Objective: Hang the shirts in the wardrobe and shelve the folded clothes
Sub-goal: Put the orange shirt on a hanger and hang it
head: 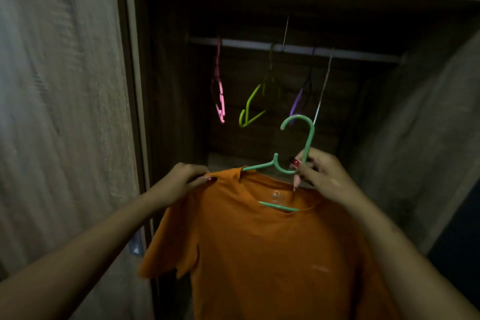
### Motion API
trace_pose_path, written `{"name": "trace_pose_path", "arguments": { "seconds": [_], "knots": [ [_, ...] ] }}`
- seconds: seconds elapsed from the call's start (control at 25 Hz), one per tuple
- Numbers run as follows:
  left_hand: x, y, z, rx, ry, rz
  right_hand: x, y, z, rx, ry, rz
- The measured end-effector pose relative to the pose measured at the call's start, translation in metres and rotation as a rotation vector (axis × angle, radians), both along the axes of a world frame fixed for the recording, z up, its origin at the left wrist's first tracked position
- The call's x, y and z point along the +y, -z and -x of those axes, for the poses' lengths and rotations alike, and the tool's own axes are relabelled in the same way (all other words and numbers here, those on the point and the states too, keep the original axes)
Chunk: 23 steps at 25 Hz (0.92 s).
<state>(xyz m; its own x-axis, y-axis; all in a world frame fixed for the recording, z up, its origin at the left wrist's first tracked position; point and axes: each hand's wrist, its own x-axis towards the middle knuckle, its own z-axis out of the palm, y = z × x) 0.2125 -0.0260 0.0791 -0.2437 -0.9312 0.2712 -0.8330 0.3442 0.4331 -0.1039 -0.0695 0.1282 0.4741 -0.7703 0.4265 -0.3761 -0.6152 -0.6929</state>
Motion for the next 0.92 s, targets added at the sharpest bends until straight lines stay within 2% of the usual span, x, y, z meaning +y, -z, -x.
{"name": "trace_pose_path", "arguments": {
  "seconds": [0.12,0.2,0.32,0.48,0.64,0.76,0.92],
  "knots": [
    [-0.006,0.002,0.004,0.066,0.020,0.027,0.010,-0.012,0.017,0.085,-0.037,-0.140],
    [-0.014,0.000,0.015,0.168,0.019,0.079,0.019,-0.021,0.037,0.052,-0.074,-0.292],
    [-0.027,-0.007,0.032,0.304,0.023,0.172,0.034,-0.031,0.077,-0.027,-0.005,-0.331],
    [-0.043,-0.009,0.047,0.356,0.018,0.174,0.056,-0.035,0.122,0.251,0.092,-0.342],
    [-0.062,-0.007,0.075,0.412,0.041,0.061,0.079,-0.046,0.141,-0.010,0.166,-0.504],
    [-0.076,-0.010,0.105,0.386,0.062,-0.008,0.095,-0.068,0.146,-0.201,0.188,-0.578],
    [-0.097,-0.001,0.146,0.442,0.030,-0.100,0.108,-0.091,0.144,-0.215,0.294,-0.602]
  ]
}}
